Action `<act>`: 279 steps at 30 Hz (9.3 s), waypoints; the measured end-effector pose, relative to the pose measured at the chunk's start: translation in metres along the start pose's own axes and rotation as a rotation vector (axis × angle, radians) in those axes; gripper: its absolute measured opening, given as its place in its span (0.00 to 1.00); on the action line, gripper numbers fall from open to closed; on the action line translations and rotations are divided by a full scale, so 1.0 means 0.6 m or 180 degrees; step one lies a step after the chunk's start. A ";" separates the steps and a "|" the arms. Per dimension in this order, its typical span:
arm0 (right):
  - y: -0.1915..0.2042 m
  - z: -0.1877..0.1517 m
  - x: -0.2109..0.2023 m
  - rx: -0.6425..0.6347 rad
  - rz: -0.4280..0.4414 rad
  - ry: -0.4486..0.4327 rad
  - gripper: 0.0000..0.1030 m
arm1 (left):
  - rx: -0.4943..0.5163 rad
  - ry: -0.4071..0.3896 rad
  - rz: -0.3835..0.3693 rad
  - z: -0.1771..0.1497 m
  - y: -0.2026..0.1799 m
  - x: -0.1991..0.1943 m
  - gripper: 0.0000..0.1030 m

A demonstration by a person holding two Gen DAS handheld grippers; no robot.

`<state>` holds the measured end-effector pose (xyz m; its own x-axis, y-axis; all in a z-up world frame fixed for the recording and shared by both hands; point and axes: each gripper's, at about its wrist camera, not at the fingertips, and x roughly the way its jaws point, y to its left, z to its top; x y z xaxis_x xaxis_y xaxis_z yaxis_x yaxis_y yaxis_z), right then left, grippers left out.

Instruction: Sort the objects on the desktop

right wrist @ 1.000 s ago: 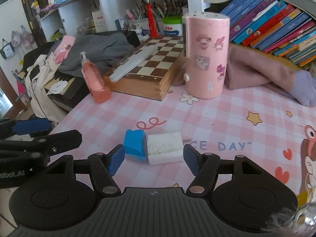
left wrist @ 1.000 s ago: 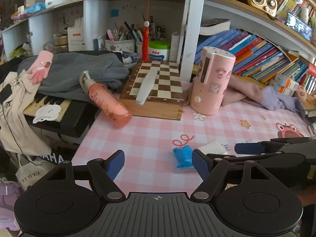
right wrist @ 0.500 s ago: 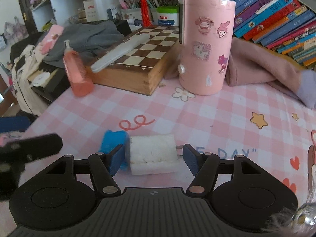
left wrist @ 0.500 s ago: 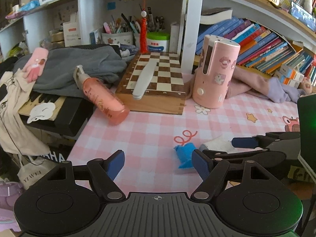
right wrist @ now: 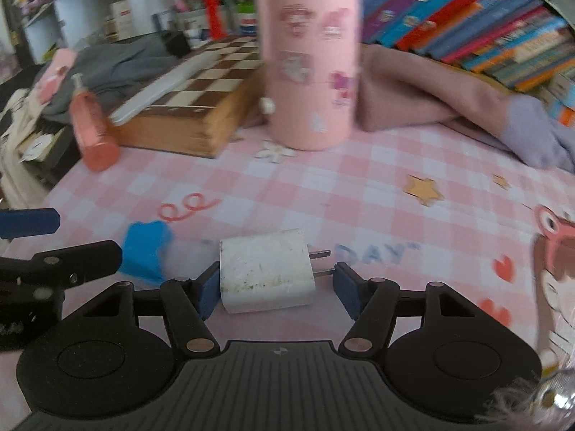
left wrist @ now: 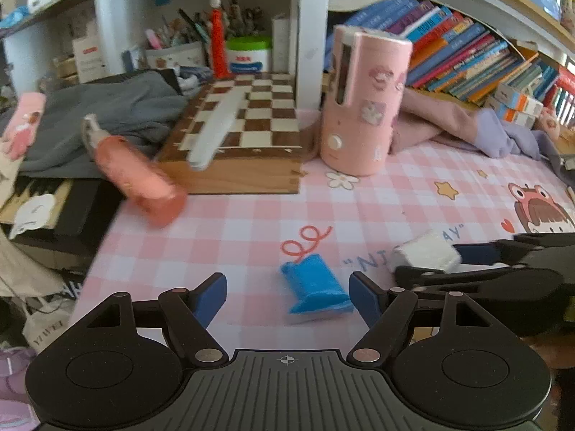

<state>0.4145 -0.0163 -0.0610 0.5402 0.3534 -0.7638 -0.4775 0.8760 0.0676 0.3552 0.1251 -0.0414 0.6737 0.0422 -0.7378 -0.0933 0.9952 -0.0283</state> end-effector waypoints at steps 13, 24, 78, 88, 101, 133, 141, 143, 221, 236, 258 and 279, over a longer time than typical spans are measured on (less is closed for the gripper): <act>-0.040 -0.020 -0.035 0.0228 -0.0169 -0.0003 0.61 | 0.0204 0.0166 0.0014 -0.014 -0.026 0.055 0.46; -0.030 -0.031 -0.094 0.0223 -0.0176 -0.0191 0.60 | 0.0133 -0.0038 -0.0200 -0.013 -0.021 -0.004 0.40; 0.150 -0.320 -0.448 0.0580 -0.0251 -0.0519 0.60 | 0.0216 -0.0488 -0.1513 -0.222 0.018 -0.385 0.28; 0.146 -0.364 -0.481 0.0809 -0.0392 -0.0501 0.60 | 0.0384 -0.0415 -0.1757 -0.238 -0.013 -0.395 0.28; 0.115 -0.429 -0.533 0.1239 -0.0829 -0.0542 0.60 | 0.0801 -0.0285 -0.2212 -0.247 -0.090 -0.392 0.27; -0.011 -0.458 -0.585 0.1684 -0.1279 -0.0668 0.60 | 0.1247 -0.0407 -0.2727 -0.199 -0.257 -0.390 0.27; -0.065 -0.415 -0.592 0.1458 -0.1295 -0.0881 0.60 | 0.1072 -0.0619 -0.2628 -0.141 -0.287 -0.380 0.27; -0.082 -0.397 -0.592 0.1374 -0.1256 -0.0940 0.60 | 0.1029 -0.0674 -0.2586 -0.126 -0.296 -0.375 0.27; -0.291 -0.288 -0.465 0.0513 -0.0380 -0.0766 0.63 | 0.0977 -0.0992 -0.0894 -0.105 -0.423 -0.287 0.88; -0.185 -0.352 -0.542 0.1117 -0.0993 -0.1146 0.63 | 0.0657 -0.1160 -0.0661 -0.168 -0.266 -0.364 0.93; 0.050 -0.444 -0.538 0.1154 -0.0874 -0.0838 0.67 | 0.0480 -0.0830 -0.0316 -0.313 -0.110 -0.427 0.98; 0.110 -0.449 -0.520 0.0688 -0.0694 -0.0692 0.72 | 0.0439 -0.0622 -0.0239 -0.343 -0.088 -0.424 1.00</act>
<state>0.0280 -0.1573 0.0086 0.7585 0.1921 -0.6227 -0.1904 0.9792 0.0701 0.0378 0.0440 0.0091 0.8052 -0.0294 -0.5923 0.0543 0.9982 0.0243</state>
